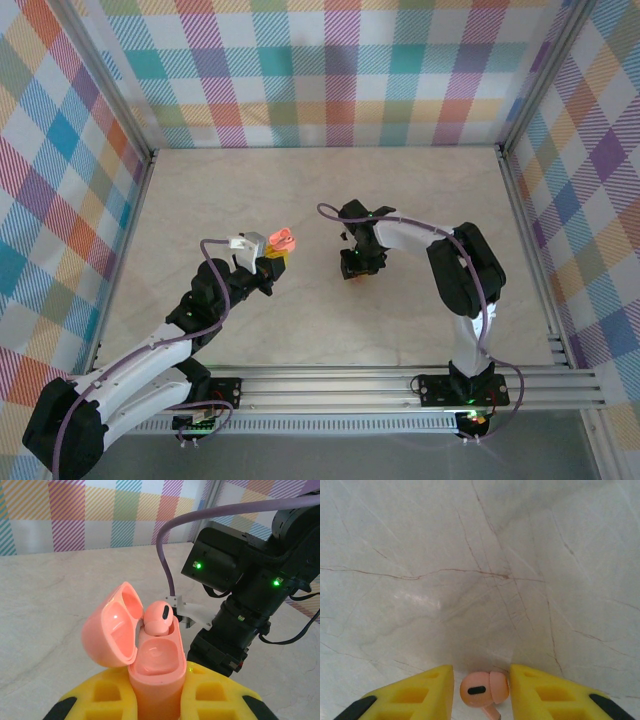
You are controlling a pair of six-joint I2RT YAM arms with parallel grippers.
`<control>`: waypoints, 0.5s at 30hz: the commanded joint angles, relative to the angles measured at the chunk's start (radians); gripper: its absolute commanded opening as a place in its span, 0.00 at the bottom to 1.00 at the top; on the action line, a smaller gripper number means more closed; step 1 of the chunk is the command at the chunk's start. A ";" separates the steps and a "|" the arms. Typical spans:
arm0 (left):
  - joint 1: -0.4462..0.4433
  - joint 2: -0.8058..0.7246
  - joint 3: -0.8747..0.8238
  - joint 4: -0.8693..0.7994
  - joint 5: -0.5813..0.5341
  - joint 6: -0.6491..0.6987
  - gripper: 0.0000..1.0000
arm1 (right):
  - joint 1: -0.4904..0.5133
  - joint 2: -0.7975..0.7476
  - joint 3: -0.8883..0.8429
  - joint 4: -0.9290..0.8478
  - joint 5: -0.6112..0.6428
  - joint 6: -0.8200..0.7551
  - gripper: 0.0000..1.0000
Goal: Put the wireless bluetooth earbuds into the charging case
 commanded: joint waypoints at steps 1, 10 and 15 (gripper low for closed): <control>-0.001 -0.001 0.034 0.010 0.015 -0.012 0.00 | 0.014 0.025 0.027 -0.027 0.000 -0.001 0.33; -0.001 0.011 0.012 0.091 0.067 0.027 0.00 | 0.015 -0.019 0.011 -0.015 0.019 0.033 0.23; -0.001 0.033 0.017 0.129 0.122 0.053 0.00 | 0.015 -0.111 -0.018 0.035 0.037 0.068 0.20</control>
